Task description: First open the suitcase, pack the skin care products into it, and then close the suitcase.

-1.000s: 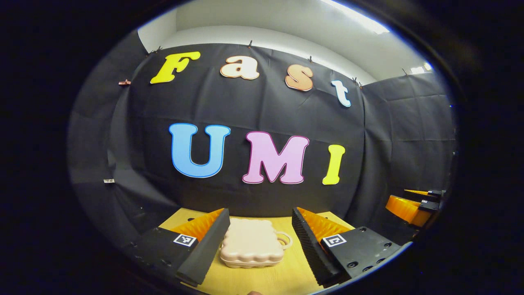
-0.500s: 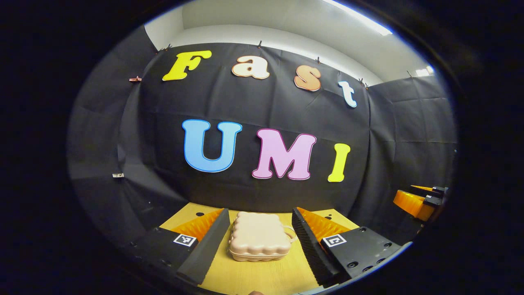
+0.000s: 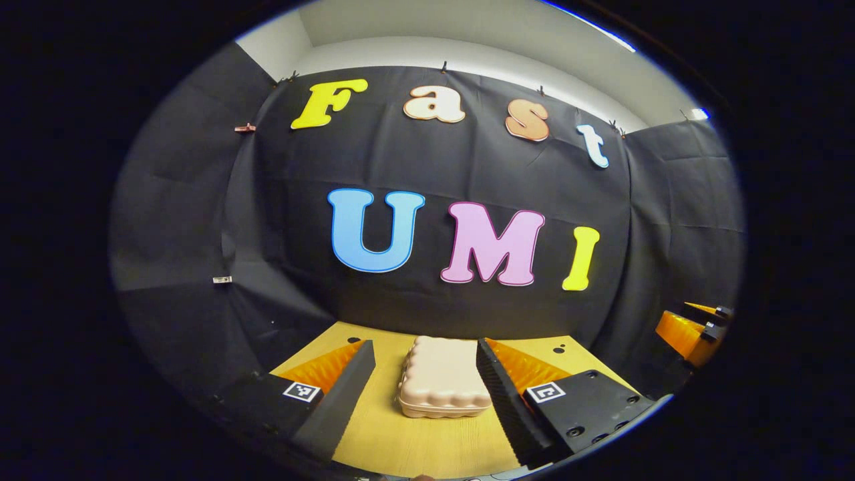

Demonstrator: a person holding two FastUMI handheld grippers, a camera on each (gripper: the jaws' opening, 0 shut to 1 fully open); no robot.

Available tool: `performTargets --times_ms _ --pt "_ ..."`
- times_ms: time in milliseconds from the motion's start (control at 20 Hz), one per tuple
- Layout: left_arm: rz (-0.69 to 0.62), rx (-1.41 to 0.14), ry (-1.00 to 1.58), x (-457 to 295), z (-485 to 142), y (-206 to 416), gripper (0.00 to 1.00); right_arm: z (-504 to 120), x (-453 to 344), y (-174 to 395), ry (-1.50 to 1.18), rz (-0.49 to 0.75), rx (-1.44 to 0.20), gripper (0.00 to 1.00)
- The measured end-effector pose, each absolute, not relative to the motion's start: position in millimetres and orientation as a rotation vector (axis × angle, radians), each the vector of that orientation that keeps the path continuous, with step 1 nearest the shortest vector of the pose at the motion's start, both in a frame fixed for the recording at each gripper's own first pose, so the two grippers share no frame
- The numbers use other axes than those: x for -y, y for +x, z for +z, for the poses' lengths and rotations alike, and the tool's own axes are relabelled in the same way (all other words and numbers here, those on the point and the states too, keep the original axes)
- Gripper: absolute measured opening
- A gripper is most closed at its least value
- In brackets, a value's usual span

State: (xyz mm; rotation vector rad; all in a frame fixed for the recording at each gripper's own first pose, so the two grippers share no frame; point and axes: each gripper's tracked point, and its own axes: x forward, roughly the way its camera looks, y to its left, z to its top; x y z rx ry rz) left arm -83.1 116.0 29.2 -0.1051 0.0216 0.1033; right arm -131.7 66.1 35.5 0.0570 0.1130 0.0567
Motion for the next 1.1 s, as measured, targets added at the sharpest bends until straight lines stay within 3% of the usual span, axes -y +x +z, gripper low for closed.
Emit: performTargets --times_ms 1100 --pt "0.114 -0.003 -0.038 -105.7 35.9 -95.9 0.96 42.5 -80.8 -97.8 0.062 0.137 -0.089 0.97"
